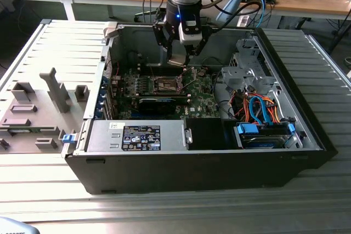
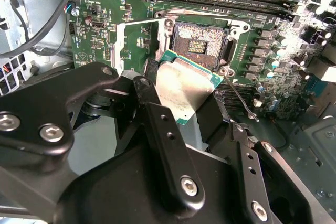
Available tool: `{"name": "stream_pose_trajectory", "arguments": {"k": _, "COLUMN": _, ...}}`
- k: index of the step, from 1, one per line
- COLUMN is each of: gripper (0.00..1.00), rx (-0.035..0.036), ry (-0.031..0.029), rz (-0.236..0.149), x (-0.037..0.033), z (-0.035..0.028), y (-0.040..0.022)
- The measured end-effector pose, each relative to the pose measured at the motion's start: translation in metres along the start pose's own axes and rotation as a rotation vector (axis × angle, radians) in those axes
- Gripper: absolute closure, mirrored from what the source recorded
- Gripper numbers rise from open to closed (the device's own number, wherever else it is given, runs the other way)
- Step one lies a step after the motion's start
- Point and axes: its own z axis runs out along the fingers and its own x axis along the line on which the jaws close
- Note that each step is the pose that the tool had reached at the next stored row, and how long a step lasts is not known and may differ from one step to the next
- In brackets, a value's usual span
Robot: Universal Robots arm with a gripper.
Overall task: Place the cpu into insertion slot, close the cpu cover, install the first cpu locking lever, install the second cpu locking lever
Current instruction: 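Place the cpu into insertion slot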
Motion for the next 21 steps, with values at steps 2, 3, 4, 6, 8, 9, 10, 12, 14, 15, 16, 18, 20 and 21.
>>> {"name": "stream_pose_trajectory", "arguments": {"k": 2, "gripper": 0.45, "rx": -0.0001, "ry": -0.0001, "rz": 0.001, "x": 0.0, "z": 0.0001, "y": 0.0}}
{"name": "stream_pose_trajectory", "arguments": {"k": 3, "gripper": 0.45, "rx": -0.0001, "ry": -0.0001, "rz": 0.001, "x": 0.0, "z": 0.0001, "y": 0.0}}
{"name": "stream_pose_trajectory", "arguments": {"k": 4, "gripper": 0.45, "rx": 0.0, "ry": -0.0002, "rz": 0.002, "x": 0.0, "z": 0.0002, "y": 0.0}}
{"name": "stream_pose_trajectory", "arguments": {"k": 6, "gripper": 0.45, "rx": -0.0001, "ry": -0.0002, "rz": 0.003, "x": 0.0, "z": 0.0003, "y": 0.0}}
{"name": "stream_pose_trajectory", "arguments": {"k": 8, "gripper": 0.45, "rx": -0.0001, "ry": -0.0003, "rz": 0.005, "x": 0.0, "z": 0.0004, "y": 0.0}}
{"name": "stream_pose_trajectory", "arguments": {"k": 9, "gripper": 0.45, "rx": -0.0002, "ry": -0.0003, "rz": 0.005, "x": 0.0, "z": 0.0004, "y": 0.0}}
{"name": "stream_pose_trajectory", "arguments": {"k": 10, "gripper": 0.45, "rx": -0.0001, "ry": -0.0003, "rz": 0.006, "x": 0.0, "z": 0.0005, "y": 0.0}}
{"name": "stream_pose_trajectory", "arguments": {"k": 12, "gripper": 0.45, "rx": -0.0002, "ry": -0.0004, "rz": 0.007, "x": 0.0, "z": 0.0005, "y": 0.0}}
{"name": "stream_pose_trajectory", "arguments": {"k": 14, "gripper": 0.45, "rx": -0.0002, "ry": -0.0005, "rz": 0.008, "x": 0.0, "z": 0.0005, "y": 0.0}}
{"name": "stream_pose_trajectory", "arguments": {"k": 15, "gripper": 0.45, "rx": -0.0002, "ry": -0.0005, "rz": 0.008, "x": 0.0, "z": 0.0006, "y": 0.0}}
{"name": "stream_pose_trajectory", "arguments": {"k": 16, "gripper": 0.45, "rx": -0.0002, "ry": -0.0005, "rz": 0.009, "x": 0.0, "z": 0.0006, "y": 0.0}}
{"name": "stream_pose_trajectory", "arguments": {"k": 18, "gripper": 0.45, "rx": -0.0002, "ry": -0.0006, "rz": 0.01, "x": 0.0, "z": 0.0006, "y": 0.0}}
{"name": "stream_pose_trajectory", "arguments": {"k": 20, "gripper": 0.45, "rx": -0.0002, "ry": -0.0007, "rz": 0.012, "x": 0.0, "z": 0.0006, "y": 0.0}}
{"name": "stream_pose_trajectory", "arguments": {"k": 21, "gripper": 0.45, "rx": -0.0003, "ry": -0.0007, "rz": 0.012, "x": 0.0, "z": 0.0007, "y": 0.0}}
